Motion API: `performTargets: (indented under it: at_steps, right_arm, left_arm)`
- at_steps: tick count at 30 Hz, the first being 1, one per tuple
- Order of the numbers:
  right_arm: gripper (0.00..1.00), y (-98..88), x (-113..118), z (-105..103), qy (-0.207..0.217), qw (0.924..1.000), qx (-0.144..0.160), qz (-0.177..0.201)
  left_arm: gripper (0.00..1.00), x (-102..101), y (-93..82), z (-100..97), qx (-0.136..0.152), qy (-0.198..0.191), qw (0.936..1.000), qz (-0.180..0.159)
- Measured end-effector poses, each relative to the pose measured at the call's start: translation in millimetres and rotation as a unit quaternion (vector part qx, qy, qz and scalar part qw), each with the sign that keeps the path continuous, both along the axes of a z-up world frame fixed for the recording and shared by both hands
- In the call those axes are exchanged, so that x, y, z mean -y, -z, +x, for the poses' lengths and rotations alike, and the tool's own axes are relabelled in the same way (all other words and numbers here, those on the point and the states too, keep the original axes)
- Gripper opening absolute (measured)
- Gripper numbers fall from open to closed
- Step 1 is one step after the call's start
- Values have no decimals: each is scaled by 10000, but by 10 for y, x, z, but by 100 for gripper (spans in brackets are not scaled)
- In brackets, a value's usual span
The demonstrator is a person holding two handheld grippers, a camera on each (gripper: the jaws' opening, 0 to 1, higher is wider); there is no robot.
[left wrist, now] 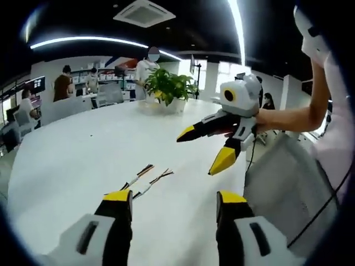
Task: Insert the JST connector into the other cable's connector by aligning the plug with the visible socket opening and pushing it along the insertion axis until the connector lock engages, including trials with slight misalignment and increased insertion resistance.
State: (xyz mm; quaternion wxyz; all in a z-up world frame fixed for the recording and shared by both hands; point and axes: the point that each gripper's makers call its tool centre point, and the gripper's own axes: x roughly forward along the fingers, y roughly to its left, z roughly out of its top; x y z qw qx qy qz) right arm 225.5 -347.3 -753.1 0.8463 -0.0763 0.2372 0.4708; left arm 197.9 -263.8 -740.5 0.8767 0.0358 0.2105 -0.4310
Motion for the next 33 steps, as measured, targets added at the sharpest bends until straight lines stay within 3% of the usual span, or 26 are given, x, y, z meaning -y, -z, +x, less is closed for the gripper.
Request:
performTargets:
  at_steps: [6, 11, 18, 23, 33]
  right_arm:
    - [79, -30, 47, -76, 162, 9998, -68, 40]
    - [82, -38, 104, -155, 289, 9995, -127, 83]
    - [89, -93, 168, -296, 455, 9988, -143, 134]
    - [92, -111, 190, -391, 540, 9983, -146, 141]
    - [99, -131, 217, -539, 794, 9965, -226, 117]
  left_arm:
    - [72, 0, -106, -60, -14, -320, 9991, -265]
    - [80, 18, -156, -163, 81, -344, 9992, -208]
    - [80, -21, -233, -283, 81, -537, 9984, -125]
    - [89, -9, -321, -351, 347, -546, 9978, -170]
    - [99, -68, -291, -495, 291, -758, 9966, -109]
